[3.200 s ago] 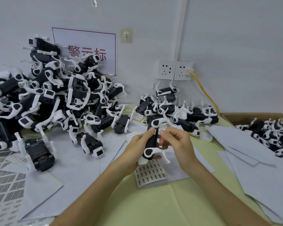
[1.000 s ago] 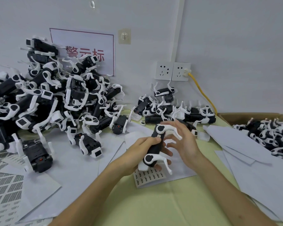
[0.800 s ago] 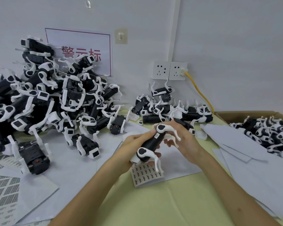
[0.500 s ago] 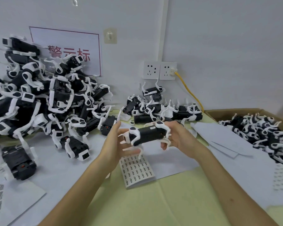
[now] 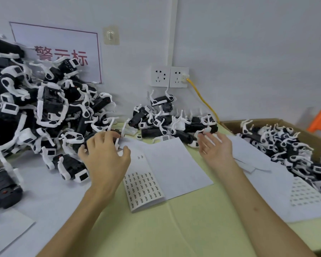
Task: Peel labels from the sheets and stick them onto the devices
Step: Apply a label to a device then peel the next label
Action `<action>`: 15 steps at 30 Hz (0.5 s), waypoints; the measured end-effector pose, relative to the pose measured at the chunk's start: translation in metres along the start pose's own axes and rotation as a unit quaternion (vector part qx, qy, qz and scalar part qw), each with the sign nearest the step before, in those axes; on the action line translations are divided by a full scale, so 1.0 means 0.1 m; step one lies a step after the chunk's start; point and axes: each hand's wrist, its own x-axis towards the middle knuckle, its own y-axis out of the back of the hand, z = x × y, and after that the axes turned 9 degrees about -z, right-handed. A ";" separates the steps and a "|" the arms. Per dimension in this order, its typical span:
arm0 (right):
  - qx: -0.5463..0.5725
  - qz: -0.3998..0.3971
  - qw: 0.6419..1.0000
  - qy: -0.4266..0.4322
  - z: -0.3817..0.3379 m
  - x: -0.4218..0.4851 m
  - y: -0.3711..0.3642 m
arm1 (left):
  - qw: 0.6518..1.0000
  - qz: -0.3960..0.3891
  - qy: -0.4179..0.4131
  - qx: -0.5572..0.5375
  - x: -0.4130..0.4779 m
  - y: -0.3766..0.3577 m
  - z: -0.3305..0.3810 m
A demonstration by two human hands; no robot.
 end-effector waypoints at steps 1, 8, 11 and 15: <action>-0.031 0.005 0.999 -0.011 0.05 -0.01 -0.05 | 1.000 0.006 0.008 0.015 0.03 0.01 -0.03; -0.140 -0.018 0.990 -0.015 0.21 -0.06 -0.23 | 0.995 -0.065 0.079 0.017 0.25 0.10 -0.39; -0.162 -0.030 0.986 -0.018 0.25 -0.05 -0.23 | 0.993 -0.103 0.052 -0.001 0.25 0.08 -0.46; -0.200 -0.055 0.978 -0.019 0.33 -0.05 -0.27 | 0.990 -0.048 0.013 -0.133 0.22 0.08 -0.34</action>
